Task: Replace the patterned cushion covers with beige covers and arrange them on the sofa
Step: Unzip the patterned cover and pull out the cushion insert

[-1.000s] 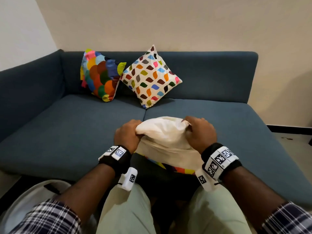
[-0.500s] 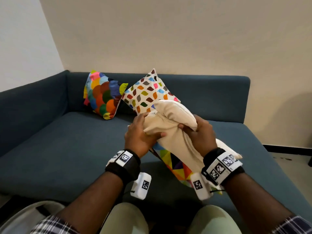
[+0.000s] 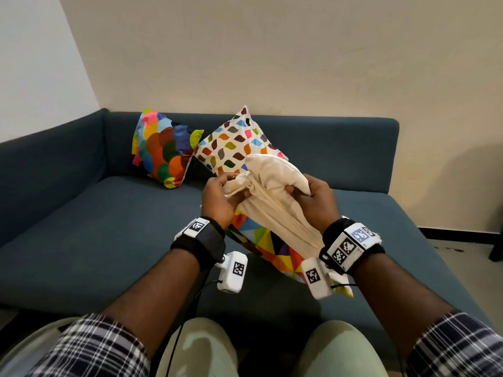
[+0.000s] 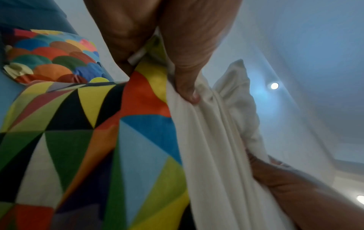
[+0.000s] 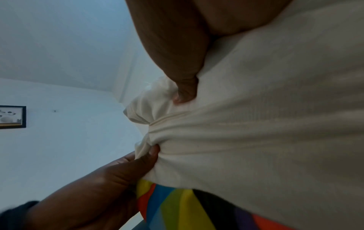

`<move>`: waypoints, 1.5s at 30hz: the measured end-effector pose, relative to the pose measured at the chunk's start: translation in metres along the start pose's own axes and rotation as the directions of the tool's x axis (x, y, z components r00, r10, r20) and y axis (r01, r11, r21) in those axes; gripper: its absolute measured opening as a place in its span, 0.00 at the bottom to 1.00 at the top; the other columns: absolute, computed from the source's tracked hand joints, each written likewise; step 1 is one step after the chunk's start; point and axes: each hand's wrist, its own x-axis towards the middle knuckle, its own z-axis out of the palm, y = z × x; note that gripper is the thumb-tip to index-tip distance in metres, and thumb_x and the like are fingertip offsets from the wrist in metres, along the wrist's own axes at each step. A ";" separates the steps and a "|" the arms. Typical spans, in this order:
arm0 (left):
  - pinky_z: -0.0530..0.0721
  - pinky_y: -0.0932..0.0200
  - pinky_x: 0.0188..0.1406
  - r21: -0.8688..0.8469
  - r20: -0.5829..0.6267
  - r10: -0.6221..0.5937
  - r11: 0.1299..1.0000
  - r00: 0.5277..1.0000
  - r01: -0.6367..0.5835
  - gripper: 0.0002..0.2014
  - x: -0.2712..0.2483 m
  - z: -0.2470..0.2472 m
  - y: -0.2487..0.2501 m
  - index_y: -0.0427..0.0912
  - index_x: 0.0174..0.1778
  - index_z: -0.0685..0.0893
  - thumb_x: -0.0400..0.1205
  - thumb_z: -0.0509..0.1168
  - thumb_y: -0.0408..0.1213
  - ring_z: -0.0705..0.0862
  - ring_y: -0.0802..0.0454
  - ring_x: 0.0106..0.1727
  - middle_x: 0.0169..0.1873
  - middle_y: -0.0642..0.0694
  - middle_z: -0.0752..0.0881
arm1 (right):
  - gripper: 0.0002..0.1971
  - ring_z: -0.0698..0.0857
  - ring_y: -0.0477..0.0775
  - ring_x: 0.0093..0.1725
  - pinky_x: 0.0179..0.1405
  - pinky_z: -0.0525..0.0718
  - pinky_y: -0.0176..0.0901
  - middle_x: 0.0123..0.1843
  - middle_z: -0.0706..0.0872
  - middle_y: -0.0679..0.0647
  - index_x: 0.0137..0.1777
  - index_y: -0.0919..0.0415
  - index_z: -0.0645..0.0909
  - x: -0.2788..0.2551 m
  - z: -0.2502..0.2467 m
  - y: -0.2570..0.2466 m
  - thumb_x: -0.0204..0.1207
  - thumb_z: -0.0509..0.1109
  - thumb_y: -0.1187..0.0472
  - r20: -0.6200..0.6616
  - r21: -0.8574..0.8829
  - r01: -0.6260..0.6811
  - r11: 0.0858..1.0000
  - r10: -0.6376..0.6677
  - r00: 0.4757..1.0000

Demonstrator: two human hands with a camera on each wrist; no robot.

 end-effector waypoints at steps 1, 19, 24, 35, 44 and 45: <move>0.88 0.42 0.60 -0.008 0.020 0.010 1.000 1.000 -0.010 0.22 0.002 -0.001 0.000 0.52 0.58 0.88 0.68 0.82 0.45 0.88 0.51 0.55 0.55 0.48 0.89 | 0.06 0.88 0.46 0.52 0.55 0.89 0.59 0.49 0.91 0.41 0.57 0.42 0.87 0.001 0.000 -0.001 0.82 0.72 0.49 -0.002 -0.006 0.018 1.000 -0.018 1.000; 0.82 0.37 0.68 -0.430 -0.038 -0.368 0.845 0.929 0.317 0.39 0.003 -0.034 -0.018 0.45 0.68 0.86 0.81 0.50 0.74 0.87 0.39 0.63 0.56 0.32 0.89 | 0.10 0.89 0.50 0.55 0.60 0.88 0.53 0.53 0.91 0.52 0.59 0.59 0.88 0.008 -0.008 0.008 0.87 0.67 0.57 -0.248 0.391 0.022 0.920 0.082 0.965; 0.77 0.38 0.72 -0.271 -0.178 -0.571 0.811 0.801 0.518 0.40 0.014 -0.031 -0.053 0.52 0.74 0.74 0.74 0.57 0.76 0.81 0.35 0.69 0.70 0.39 0.81 | 0.15 0.88 0.46 0.54 0.54 0.87 0.41 0.54 0.90 0.52 0.63 0.65 0.85 0.001 -0.009 0.023 0.87 0.66 0.54 -0.225 0.491 -0.011 0.871 0.138 0.965; 0.84 0.32 0.62 -0.324 -0.155 -0.600 0.781 0.785 0.534 0.12 0.013 -0.016 -0.055 0.49 0.47 0.79 0.82 0.67 0.55 0.85 0.37 0.58 0.55 0.42 0.87 | 0.39 0.83 0.42 0.62 0.63 0.84 0.43 0.70 0.81 0.50 0.82 0.51 0.67 -0.013 -0.026 0.056 0.68 0.70 0.68 -0.164 0.386 -0.149 0.910 0.226 0.960; 0.73 0.57 0.47 -0.199 -0.444 -0.438 0.899 0.782 0.390 0.24 0.021 -0.001 -0.035 0.39 0.52 0.86 0.90 0.52 0.54 0.83 0.37 0.53 0.49 0.37 0.85 | 0.20 0.90 0.56 0.58 0.58 0.90 0.52 0.58 0.91 0.57 0.67 0.61 0.81 -0.003 -0.041 0.050 0.77 0.79 0.61 -0.134 0.326 -0.102 0.940 0.153 0.979; 0.73 0.56 0.45 -0.192 -0.460 -0.418 0.908 0.783 0.372 0.23 0.022 -0.002 -0.036 0.40 0.46 0.85 0.90 0.53 0.53 0.83 0.34 0.51 0.46 0.35 0.84 | 0.17 0.90 0.55 0.56 0.56 0.90 0.50 0.56 0.91 0.56 0.65 0.62 0.82 -0.005 -0.041 0.053 0.78 0.78 0.63 -0.173 0.326 -0.092 0.941 0.155 0.973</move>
